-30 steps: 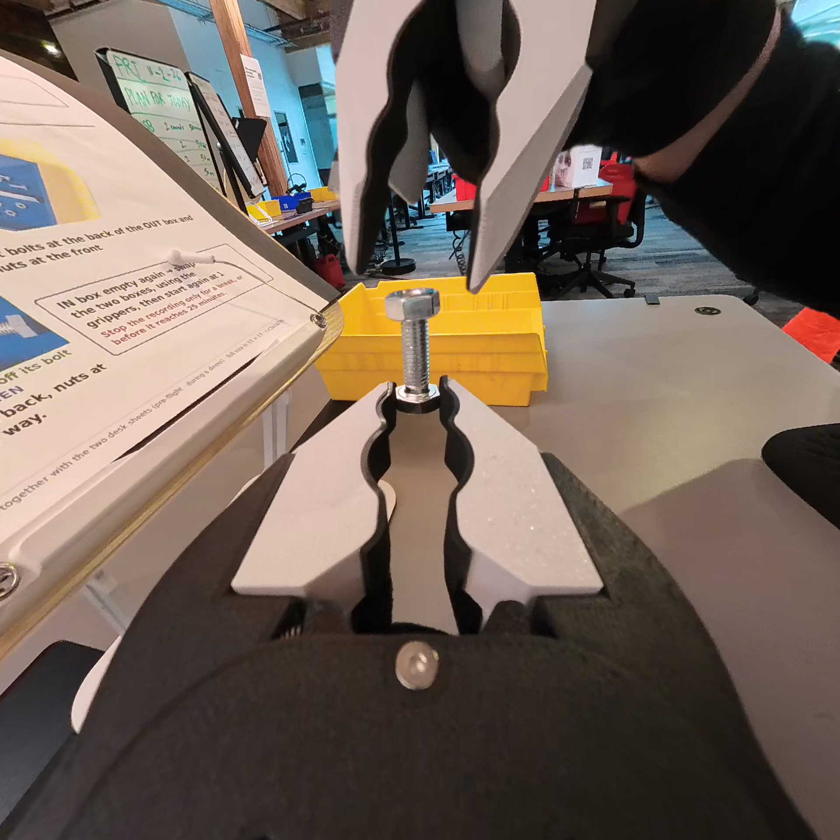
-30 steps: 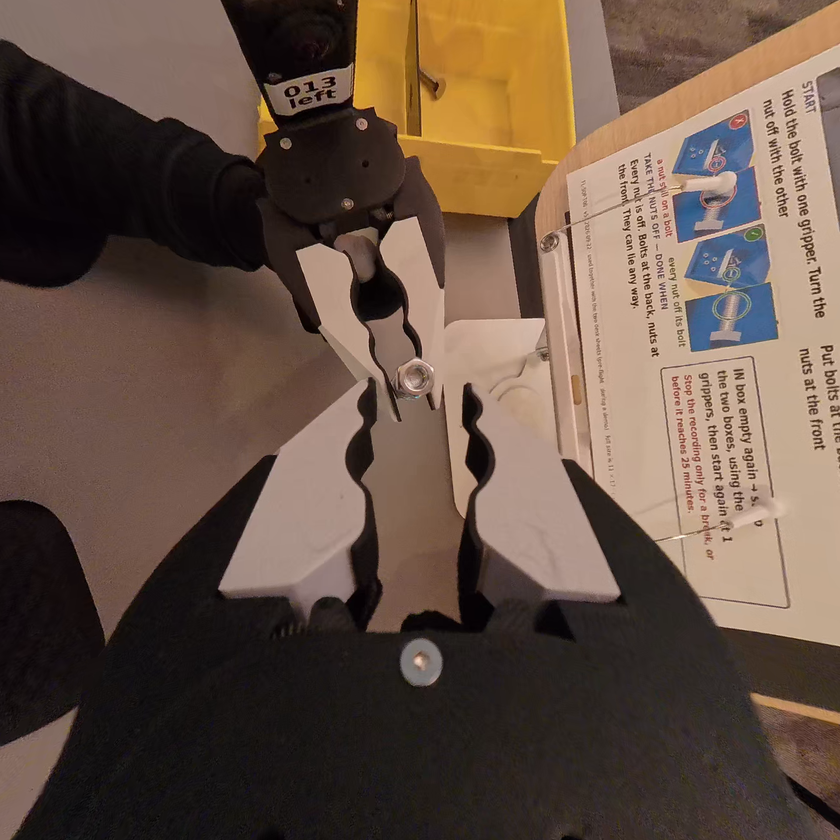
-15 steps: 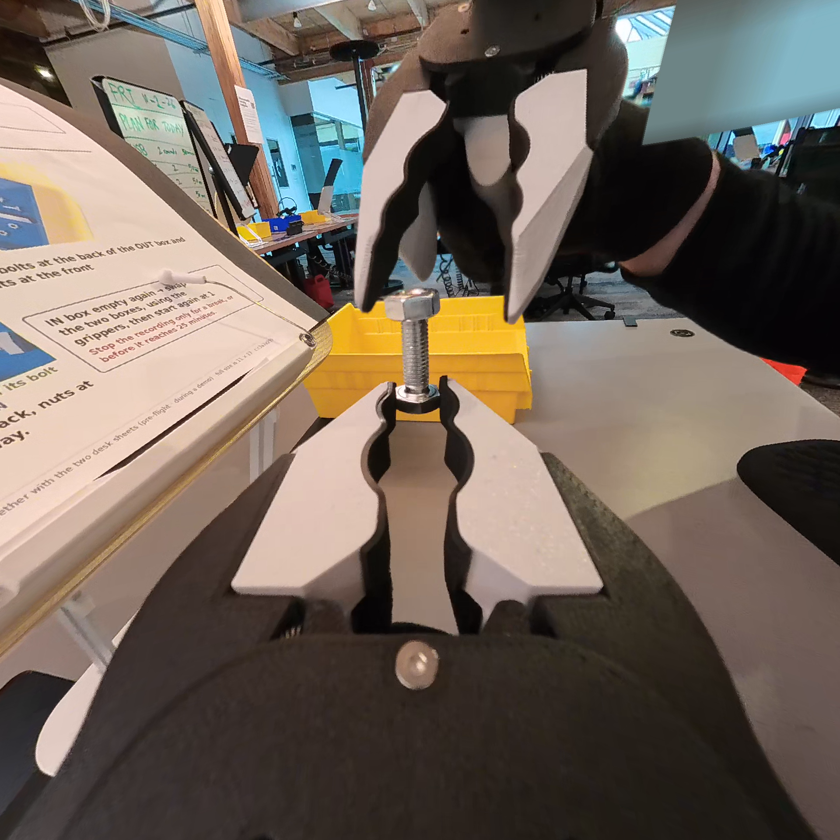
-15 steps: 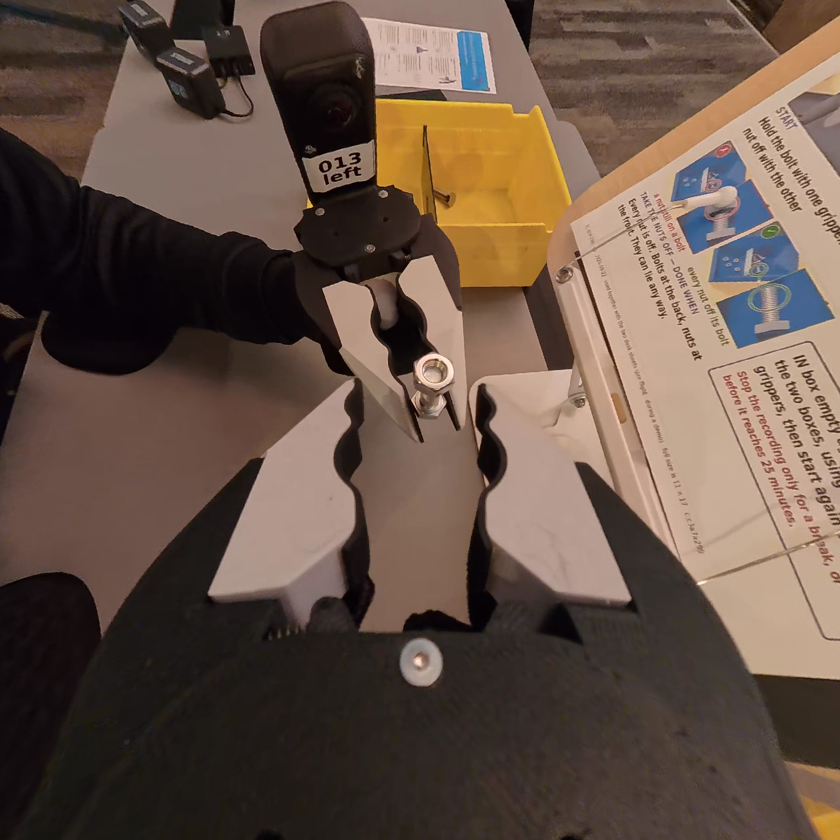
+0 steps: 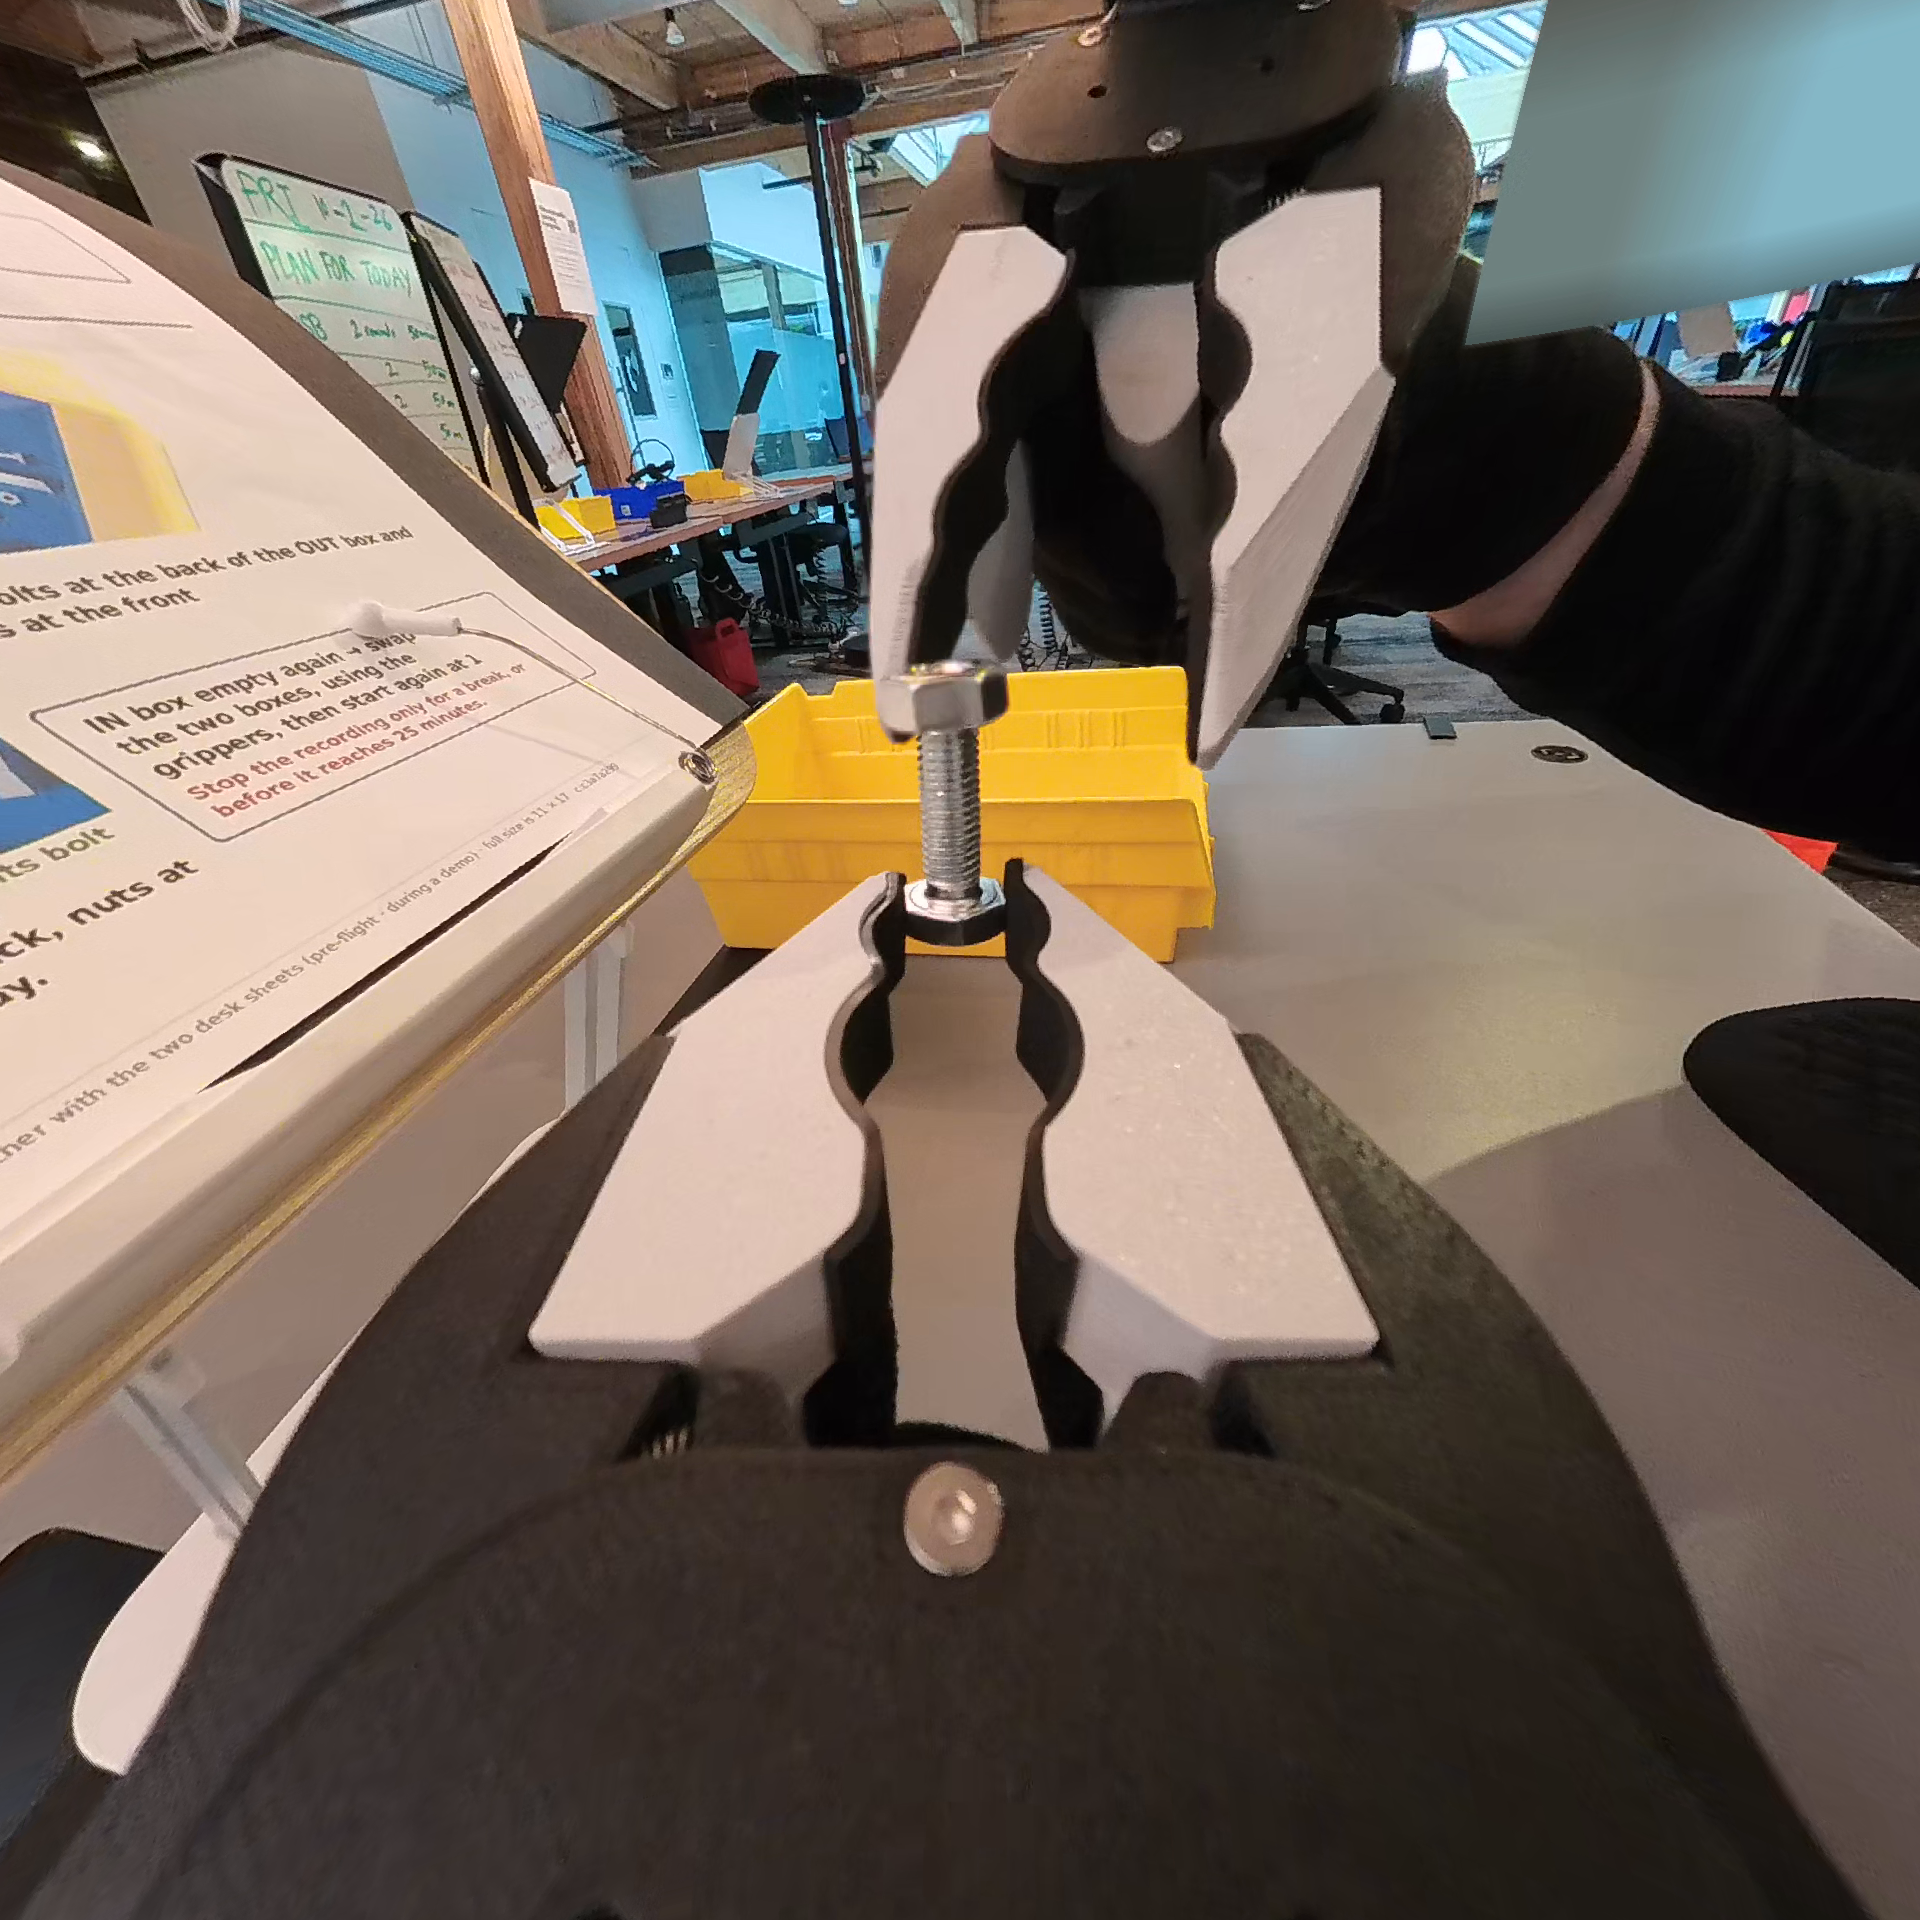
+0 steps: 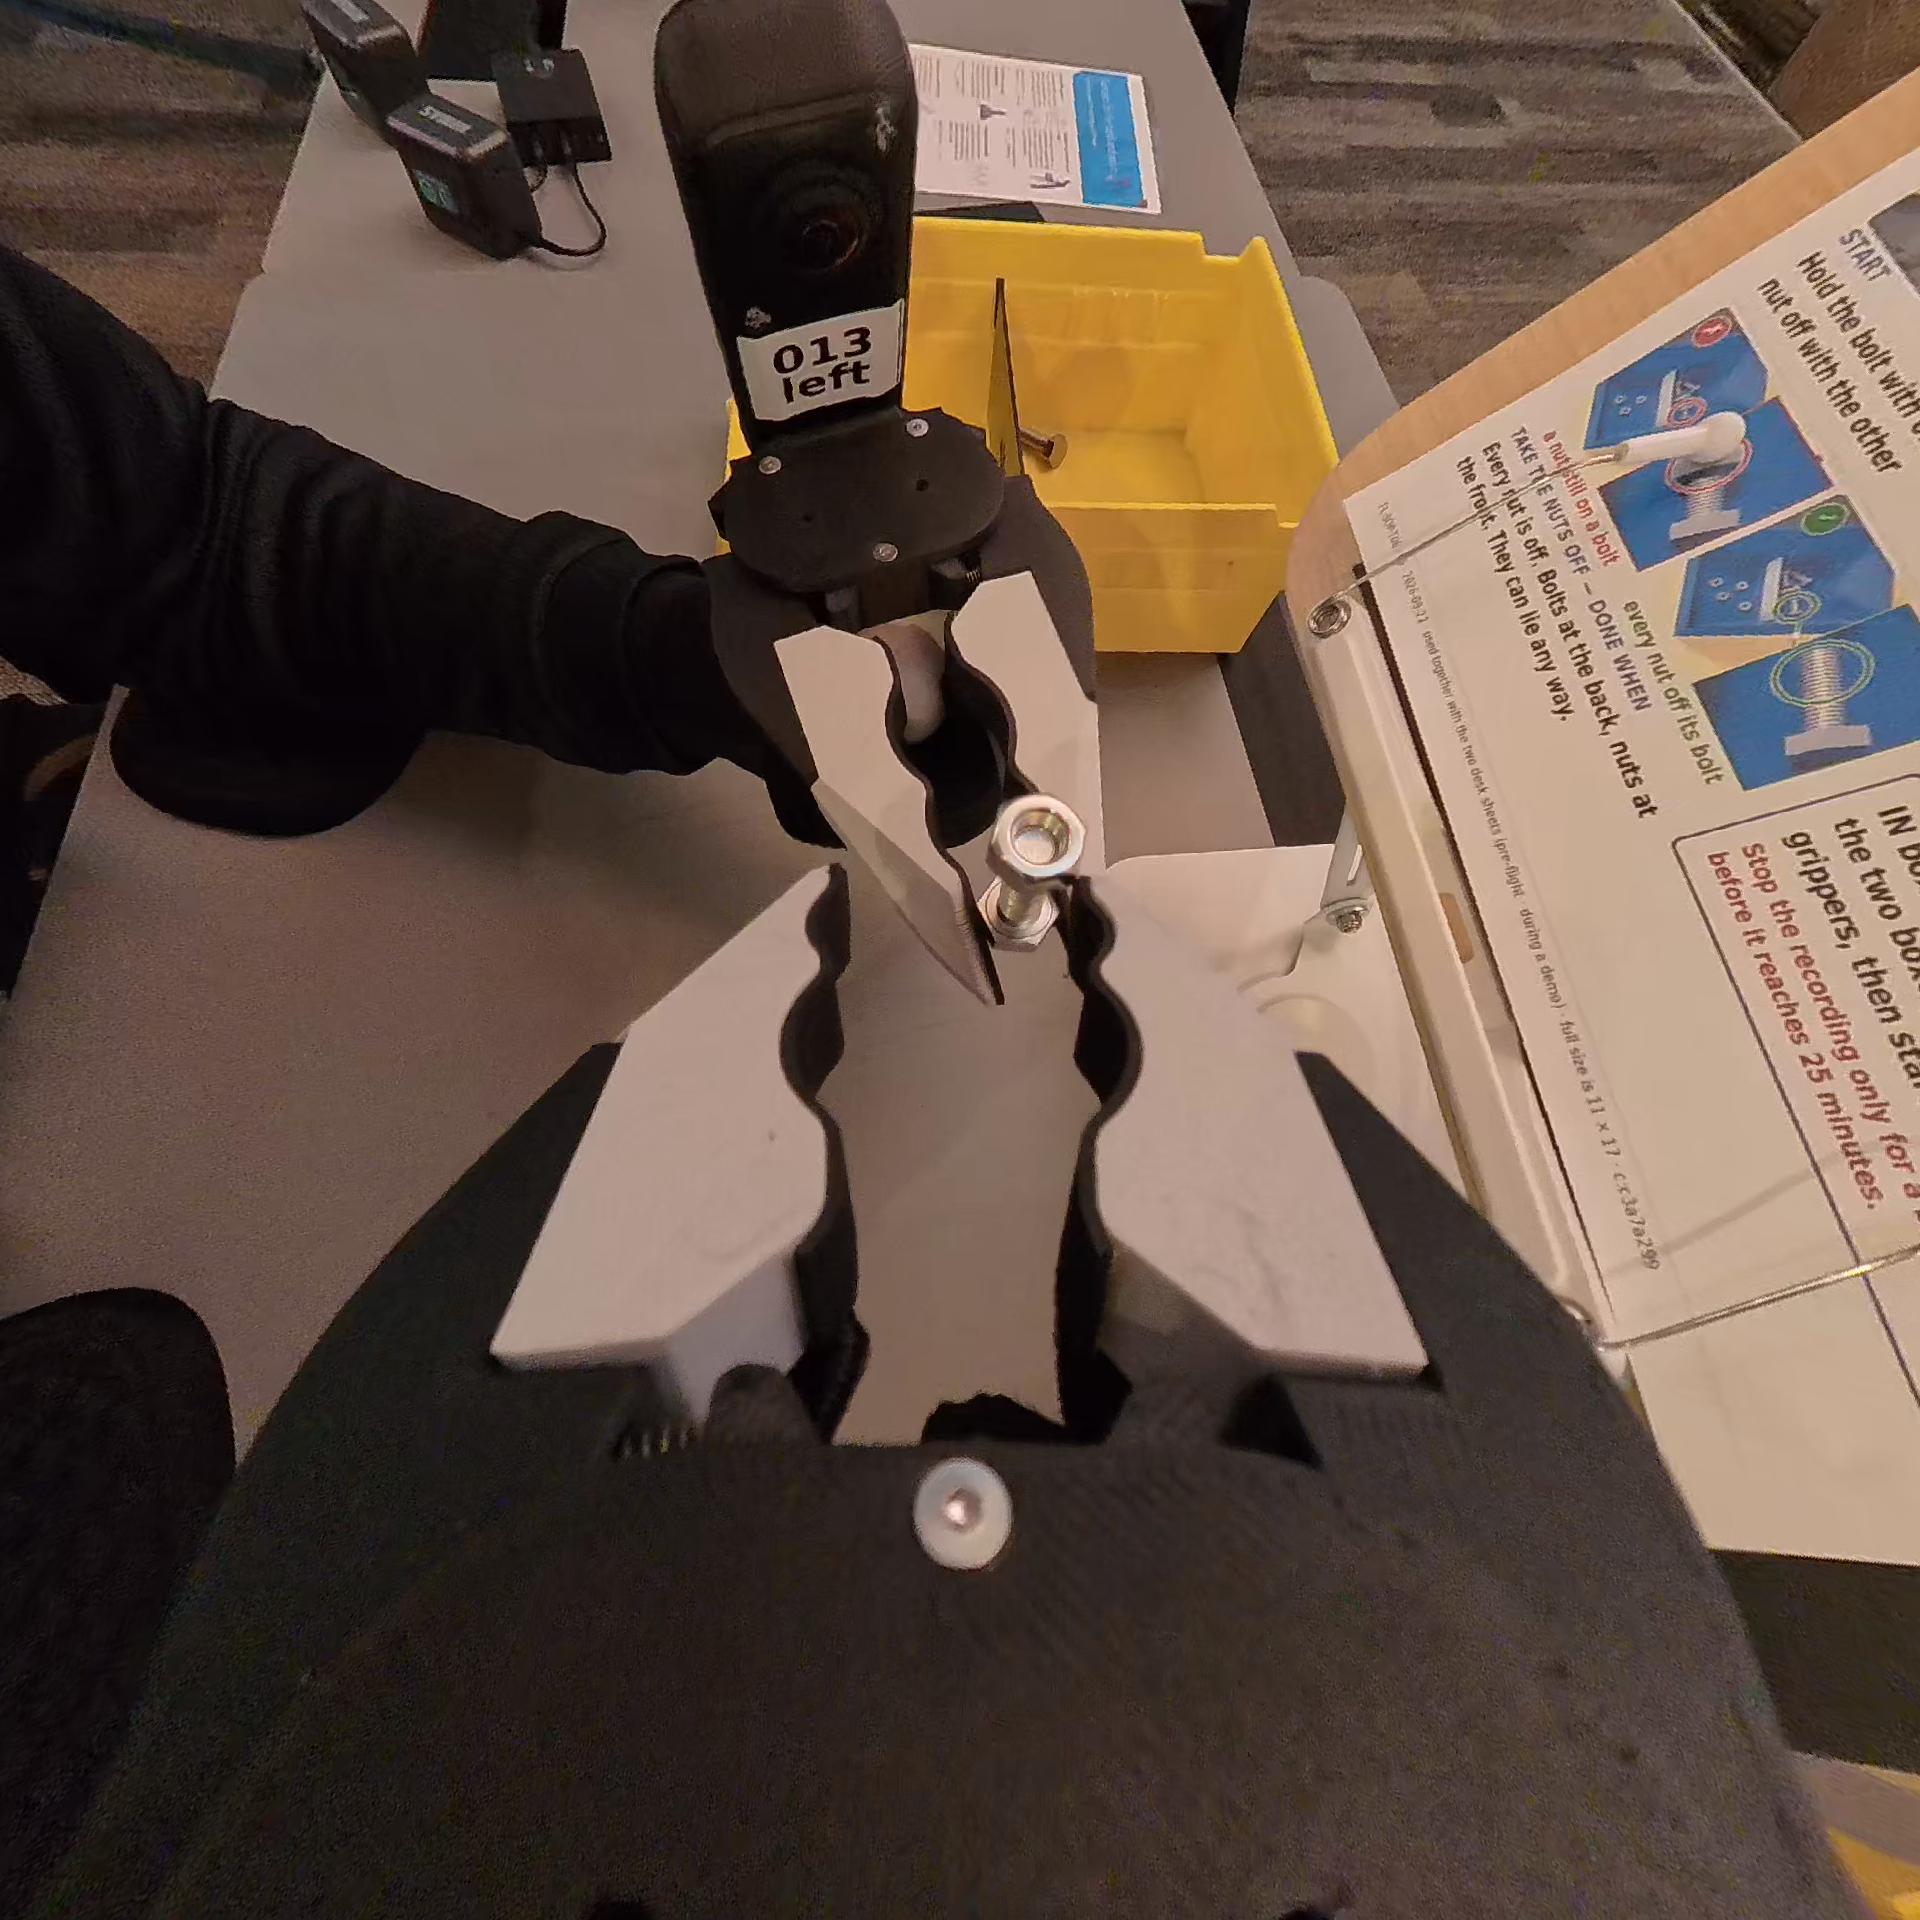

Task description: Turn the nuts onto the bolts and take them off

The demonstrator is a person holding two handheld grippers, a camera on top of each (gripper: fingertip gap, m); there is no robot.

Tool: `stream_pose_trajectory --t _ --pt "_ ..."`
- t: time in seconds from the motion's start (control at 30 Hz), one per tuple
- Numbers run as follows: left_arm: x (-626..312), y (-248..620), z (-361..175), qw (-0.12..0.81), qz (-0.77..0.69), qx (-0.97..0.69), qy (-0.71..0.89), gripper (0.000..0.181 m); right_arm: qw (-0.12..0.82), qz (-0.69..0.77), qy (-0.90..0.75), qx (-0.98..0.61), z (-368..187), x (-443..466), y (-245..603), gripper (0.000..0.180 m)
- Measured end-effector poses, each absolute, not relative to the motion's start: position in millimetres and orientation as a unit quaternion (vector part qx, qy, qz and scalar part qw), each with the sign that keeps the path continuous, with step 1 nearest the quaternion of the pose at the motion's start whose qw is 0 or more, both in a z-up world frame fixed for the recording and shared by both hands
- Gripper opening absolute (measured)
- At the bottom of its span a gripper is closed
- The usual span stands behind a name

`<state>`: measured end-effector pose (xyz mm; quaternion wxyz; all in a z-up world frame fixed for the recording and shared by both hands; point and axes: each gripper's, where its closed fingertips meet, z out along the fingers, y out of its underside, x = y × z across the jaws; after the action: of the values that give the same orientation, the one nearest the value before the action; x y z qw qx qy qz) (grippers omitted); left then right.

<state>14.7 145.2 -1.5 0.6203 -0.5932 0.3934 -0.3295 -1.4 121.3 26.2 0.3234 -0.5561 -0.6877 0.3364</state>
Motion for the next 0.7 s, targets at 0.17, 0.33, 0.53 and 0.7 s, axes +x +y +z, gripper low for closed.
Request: stream_pose_trajectory --t 0.17,0.33,0.53,0.7 --pt "15 146 -2 0.619 -0.331 -0.594 0.393 0.017 0.319 0.336 -0.693 -0.553 25 5 118 0.034" --pt "16 146 -4 0.617 -0.33 -0.595 0.395 0.017 0.338 0.338 -0.68 -0.557 31 2 123 0.041" --pt "16 146 -5 0.616 -0.328 -0.597 0.395 0.017 0.331 0.331 -0.686 -0.557 26 3 118 0.04" --pt "15 147 -6 0.615 -0.33 -0.598 0.393 0.017 0.322 0.334 -0.681 -0.567 24 10 118 0.042"
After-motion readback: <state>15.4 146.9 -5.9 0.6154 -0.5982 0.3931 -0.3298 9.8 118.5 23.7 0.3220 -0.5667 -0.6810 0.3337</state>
